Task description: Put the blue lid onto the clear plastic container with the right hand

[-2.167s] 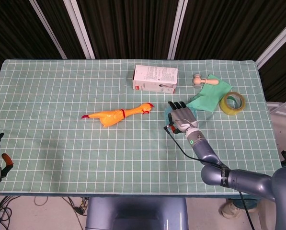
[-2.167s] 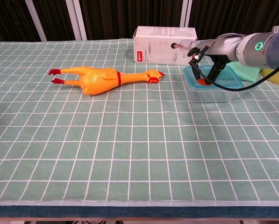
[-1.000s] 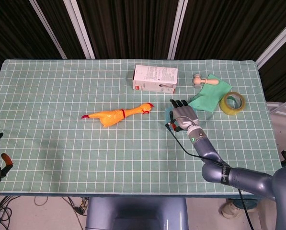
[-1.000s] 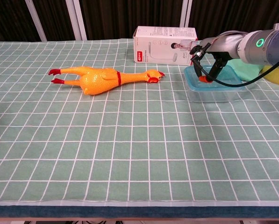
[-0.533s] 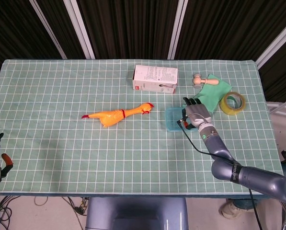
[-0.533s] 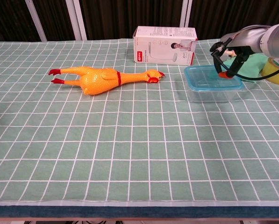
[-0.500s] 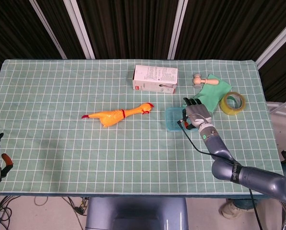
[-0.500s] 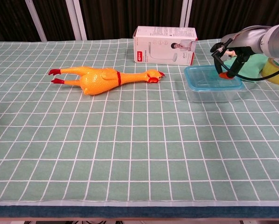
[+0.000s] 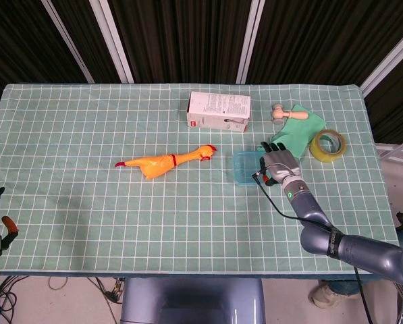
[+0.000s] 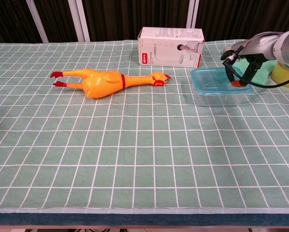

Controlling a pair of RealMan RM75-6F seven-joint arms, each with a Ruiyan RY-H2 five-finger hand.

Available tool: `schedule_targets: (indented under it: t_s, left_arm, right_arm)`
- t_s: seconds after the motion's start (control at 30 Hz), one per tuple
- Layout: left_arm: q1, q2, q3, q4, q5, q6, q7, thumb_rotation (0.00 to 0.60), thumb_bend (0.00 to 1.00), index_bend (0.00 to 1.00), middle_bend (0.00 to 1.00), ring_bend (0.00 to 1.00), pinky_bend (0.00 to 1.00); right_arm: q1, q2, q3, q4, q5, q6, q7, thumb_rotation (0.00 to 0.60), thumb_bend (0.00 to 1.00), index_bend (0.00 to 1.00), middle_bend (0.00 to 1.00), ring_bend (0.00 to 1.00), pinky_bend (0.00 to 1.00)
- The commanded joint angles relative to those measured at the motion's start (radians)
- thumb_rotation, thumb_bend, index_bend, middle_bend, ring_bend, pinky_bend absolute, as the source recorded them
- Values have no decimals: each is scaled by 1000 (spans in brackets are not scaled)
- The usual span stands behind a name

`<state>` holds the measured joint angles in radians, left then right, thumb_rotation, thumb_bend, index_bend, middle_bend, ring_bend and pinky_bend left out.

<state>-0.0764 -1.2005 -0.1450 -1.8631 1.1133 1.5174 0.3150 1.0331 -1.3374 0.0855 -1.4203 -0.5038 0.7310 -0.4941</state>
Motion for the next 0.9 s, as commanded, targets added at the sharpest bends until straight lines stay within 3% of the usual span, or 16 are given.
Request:
schedule_targets:
  t_s: [0.03,0.9]
  left_arm:
    - [0,0,0,0,-1,-1,1,600,772,93,0,0,0]
    - [0,-4,1,3,0,4,8,600,773,93,0,0,0]
  right_arm:
    - [2,6,-6,-7,5,-1,-6,600,459,613,0,0,0]
    - [-30,-12,-30,22,-29,4,37,600,459,614,0,0,0]
